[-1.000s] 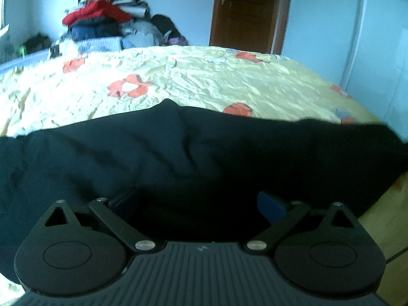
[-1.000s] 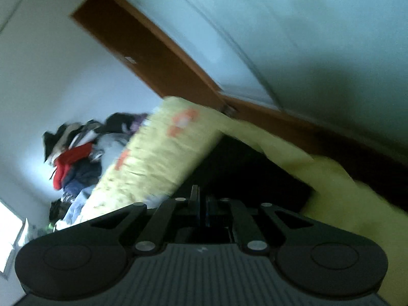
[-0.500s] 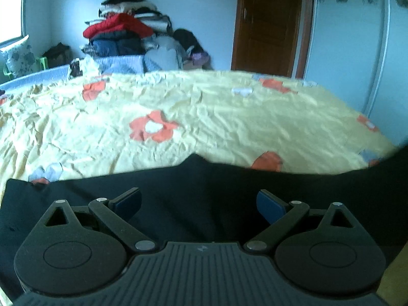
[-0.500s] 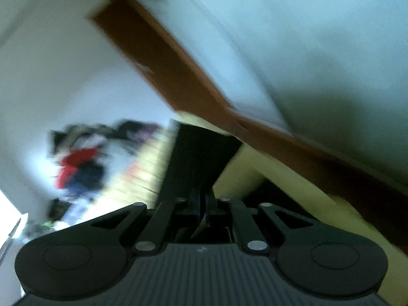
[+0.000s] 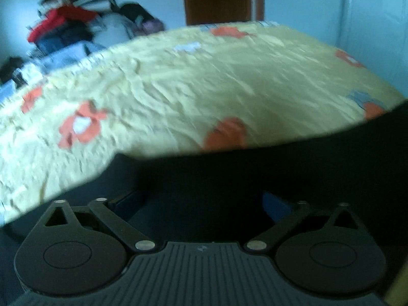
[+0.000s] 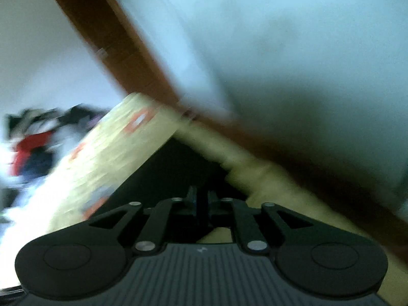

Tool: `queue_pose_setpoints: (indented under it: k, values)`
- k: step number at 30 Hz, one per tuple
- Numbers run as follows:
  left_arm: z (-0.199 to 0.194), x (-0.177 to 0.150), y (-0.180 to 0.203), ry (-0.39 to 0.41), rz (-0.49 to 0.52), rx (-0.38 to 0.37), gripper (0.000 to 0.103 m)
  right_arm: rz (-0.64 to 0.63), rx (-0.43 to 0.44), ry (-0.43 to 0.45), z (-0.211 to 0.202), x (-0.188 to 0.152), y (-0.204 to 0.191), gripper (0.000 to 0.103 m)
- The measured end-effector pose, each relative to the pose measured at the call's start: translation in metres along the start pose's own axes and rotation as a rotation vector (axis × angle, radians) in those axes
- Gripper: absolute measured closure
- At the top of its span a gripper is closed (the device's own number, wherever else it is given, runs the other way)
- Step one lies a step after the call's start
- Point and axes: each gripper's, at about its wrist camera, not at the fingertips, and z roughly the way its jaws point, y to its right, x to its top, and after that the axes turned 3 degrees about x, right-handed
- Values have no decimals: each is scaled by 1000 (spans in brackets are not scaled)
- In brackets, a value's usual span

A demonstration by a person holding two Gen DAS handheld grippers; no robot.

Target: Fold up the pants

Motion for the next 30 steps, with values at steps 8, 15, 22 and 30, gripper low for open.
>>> queue_pose_setpoints:
  k: [8, 15, 22, 30]
  values:
    - [-19, 2, -21, 51, -136, 88, 7, -674, 526, -282, 25, -51, -196, 91]
    - [-22, -4, -5, 37, -36, 54, 5, -912, 577, -455, 83, -103, -285, 96]
    - [-15, -6, 3, 47, -52, 37, 4, -805, 581, -395, 75, -84, -266, 94]
    - [3, 9, 3, 1, -134, 46, 3, -762, 561, -430, 88, -93, -264, 94]
